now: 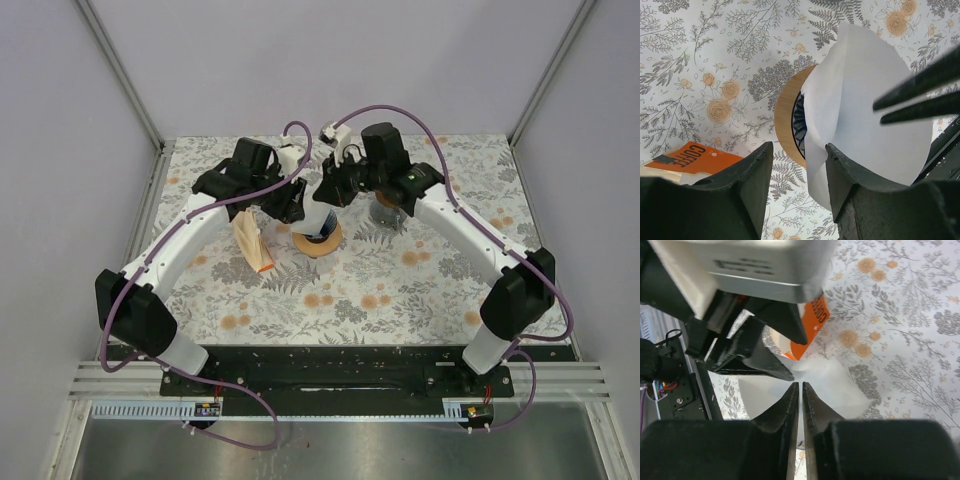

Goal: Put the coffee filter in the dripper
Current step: Place the coffee filter in the coffee dripper.

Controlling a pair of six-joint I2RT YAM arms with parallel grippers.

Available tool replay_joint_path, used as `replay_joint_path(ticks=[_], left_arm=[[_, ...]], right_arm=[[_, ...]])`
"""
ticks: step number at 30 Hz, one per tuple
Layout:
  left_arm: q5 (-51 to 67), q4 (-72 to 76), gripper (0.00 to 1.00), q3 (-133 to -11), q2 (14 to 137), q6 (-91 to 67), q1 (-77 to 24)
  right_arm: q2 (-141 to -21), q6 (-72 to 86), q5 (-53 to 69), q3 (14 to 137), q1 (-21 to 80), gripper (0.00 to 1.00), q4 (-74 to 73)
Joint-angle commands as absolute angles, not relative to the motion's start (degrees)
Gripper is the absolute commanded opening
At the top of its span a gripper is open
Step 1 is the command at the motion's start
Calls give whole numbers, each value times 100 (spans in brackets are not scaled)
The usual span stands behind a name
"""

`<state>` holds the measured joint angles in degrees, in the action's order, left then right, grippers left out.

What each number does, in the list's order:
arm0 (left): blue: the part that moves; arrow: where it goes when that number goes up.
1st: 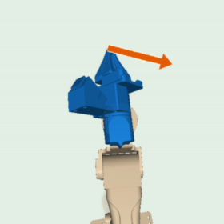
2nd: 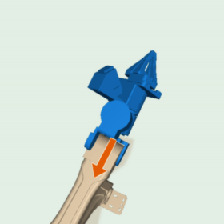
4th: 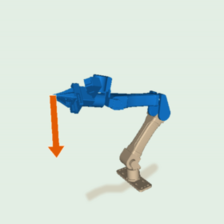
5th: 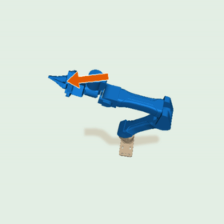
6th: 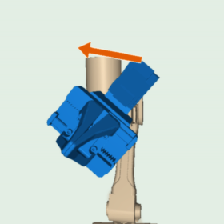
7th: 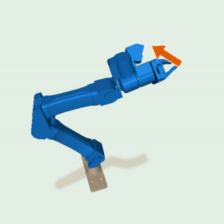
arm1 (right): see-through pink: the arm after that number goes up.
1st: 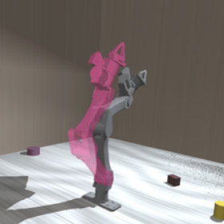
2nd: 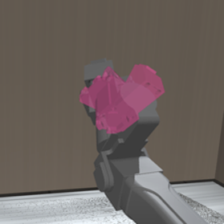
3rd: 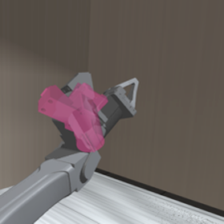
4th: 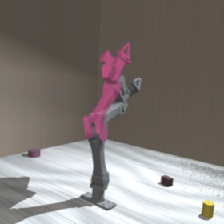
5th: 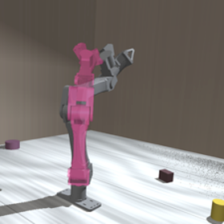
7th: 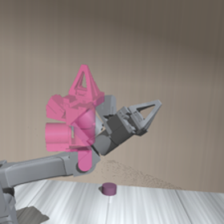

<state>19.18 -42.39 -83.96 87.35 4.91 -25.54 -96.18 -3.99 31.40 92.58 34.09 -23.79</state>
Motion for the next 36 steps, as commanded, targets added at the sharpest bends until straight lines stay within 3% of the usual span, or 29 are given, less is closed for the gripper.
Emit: replay_joint_path(ticks=[1, 5, 16, 36], left_arm=[[2057, -4061, 50, -8455, 8569, 492, -2540], [2118, -4061, 50, -8473, 8552, 466, -2531], [2900, -3946, 55, -8604, 8517, 176, -2198], [4008, -3824, 57, -8693, 8262, -772, -1152]], right_arm=[[-9720, -492, 3393, 9316, 3673, 10, -2426], [-9957, -659, 3050, 9413, 3771, 0, -2838], [-10124, -1019, 2831, 9237, 3797, 0, -3506], [-11038, -1389, 1600, 10616, 4307, 0, -4711]])
